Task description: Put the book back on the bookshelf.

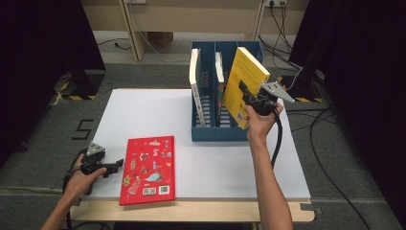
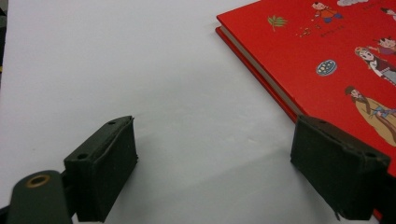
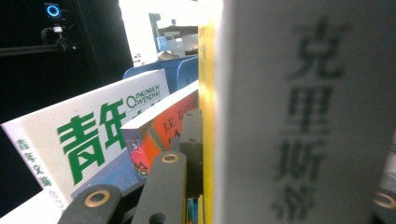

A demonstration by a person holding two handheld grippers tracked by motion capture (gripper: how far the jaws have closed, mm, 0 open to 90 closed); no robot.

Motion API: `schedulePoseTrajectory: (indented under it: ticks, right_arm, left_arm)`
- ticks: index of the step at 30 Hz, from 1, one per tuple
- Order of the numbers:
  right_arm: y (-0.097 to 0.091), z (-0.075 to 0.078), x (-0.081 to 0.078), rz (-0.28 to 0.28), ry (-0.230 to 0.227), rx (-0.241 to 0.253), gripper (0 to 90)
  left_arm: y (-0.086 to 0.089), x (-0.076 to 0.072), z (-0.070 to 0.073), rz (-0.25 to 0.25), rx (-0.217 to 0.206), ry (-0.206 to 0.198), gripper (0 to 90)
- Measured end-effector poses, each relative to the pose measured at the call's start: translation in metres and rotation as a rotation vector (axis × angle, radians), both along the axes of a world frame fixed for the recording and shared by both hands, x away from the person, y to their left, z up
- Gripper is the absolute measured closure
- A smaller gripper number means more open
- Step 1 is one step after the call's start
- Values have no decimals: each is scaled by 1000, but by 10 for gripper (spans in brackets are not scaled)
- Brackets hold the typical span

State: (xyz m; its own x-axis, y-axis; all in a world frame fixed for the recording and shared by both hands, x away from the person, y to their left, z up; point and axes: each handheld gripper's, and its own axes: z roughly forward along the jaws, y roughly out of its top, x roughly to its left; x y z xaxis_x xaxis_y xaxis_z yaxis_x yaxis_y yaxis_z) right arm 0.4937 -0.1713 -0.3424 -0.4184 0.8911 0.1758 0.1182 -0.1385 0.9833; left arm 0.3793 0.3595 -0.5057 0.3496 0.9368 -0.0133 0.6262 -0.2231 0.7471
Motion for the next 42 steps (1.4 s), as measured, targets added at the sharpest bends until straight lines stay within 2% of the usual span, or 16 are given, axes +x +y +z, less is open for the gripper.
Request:
schedulePoseTrajectory:
  ticks: [9,14,21,31,37,42]
  right_arm:
    - [12,-5,23,-43,17,-7,756]
    - [22,-11,36,-75,26,-31,755]
    - [27,-21,51,-105,49,-27,755]
    - [36,-27,64,-123,69,-23,754]
    - [42,-24,71,-131,59,-32,754]
    - [43,-28,77,-146,71,-19,753]
  left_arm:
    - [0,0,0,0,1,0,132]
    - [0,0,0,0,2,0,132]
    - [0,0,0,1,4,0,132]
    - [0,0,0,1,3,0,132]
    - [0,0,0,1,4,0,132]
    - [0,0,0,1,4,1,132]
